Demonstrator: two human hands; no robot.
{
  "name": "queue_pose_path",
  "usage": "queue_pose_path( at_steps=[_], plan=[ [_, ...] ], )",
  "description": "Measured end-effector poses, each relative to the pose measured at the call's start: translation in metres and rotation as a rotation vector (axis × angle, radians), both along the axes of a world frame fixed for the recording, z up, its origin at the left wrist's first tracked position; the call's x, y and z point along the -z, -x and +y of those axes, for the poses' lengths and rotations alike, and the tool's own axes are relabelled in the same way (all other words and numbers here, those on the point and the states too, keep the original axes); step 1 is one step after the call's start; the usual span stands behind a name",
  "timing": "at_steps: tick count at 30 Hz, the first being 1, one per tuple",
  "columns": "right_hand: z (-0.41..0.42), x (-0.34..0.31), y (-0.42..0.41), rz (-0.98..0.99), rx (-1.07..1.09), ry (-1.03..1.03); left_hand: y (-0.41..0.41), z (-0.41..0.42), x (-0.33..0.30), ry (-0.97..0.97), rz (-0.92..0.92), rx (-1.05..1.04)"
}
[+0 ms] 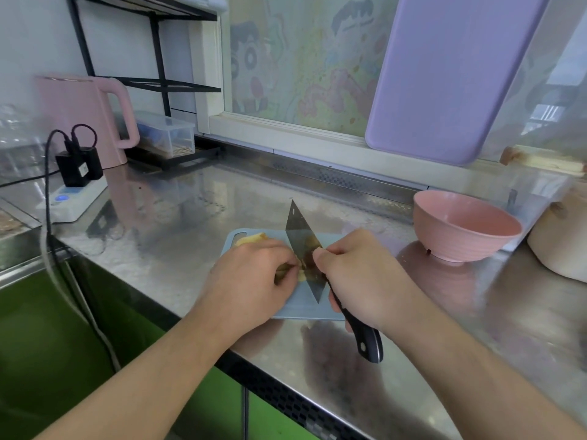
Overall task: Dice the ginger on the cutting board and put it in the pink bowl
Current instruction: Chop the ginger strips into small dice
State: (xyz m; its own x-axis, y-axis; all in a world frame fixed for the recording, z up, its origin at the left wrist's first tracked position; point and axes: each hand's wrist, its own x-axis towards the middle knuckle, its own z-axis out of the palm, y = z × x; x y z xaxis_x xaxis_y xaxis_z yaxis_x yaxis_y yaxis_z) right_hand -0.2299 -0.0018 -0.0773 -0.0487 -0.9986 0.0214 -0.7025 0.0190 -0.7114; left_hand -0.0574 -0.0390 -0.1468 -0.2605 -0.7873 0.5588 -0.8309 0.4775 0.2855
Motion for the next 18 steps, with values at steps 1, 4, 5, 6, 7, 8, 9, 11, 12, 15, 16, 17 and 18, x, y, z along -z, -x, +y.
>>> queue_pose_path(
  at_steps=[1,4,5,6,7,8,9,11,12,15,16,17,18],
  plan=[
    [0.001,-0.002,0.002,-0.021,0.006,0.005,0.0,0.0,0.0,0.009,0.01,0.001],
    [0.005,-0.01,0.004,-0.05,-0.003,0.022,0.0,0.0,0.001,0.011,0.016,0.002],
    [0.006,-0.012,0.004,-0.063,-0.009,0.022,0.0,0.0,0.001,0.01,0.013,0.003],
    [0.008,-0.014,0.004,-0.079,-0.012,0.021,-0.001,0.0,0.001,0.011,0.012,0.001],
    [0.01,-0.015,0.004,-0.086,-0.013,0.022,-0.001,0.001,0.002,0.011,0.015,-0.003],
    [0.011,-0.016,0.004,-0.087,-0.015,0.023,-0.001,0.001,0.002,0.011,0.023,-0.008],
    [0.011,-0.016,0.004,-0.088,-0.017,0.023,-0.002,0.0,0.002,0.01,0.031,-0.013],
    [0.011,-0.016,0.004,-0.094,-0.018,0.018,-0.001,0.0,0.002,0.011,0.034,-0.018],
    [0.011,-0.016,0.004,-0.089,-0.019,0.018,-0.001,0.0,0.002,0.013,0.034,-0.018],
    [0.011,-0.014,0.003,-0.062,-0.027,0.008,-0.002,0.0,0.002,0.01,0.03,-0.013],
    [0.011,-0.014,0.002,-0.048,-0.029,0.003,-0.002,0.0,0.003,0.008,0.029,-0.01],
    [0.011,-0.013,0.002,-0.037,-0.026,-0.002,-0.002,0.0,0.003,0.007,0.029,-0.005],
    [0.011,-0.012,0.001,-0.028,-0.022,-0.006,-0.002,0.0,0.003,0.007,0.029,-0.004]
  ],
)
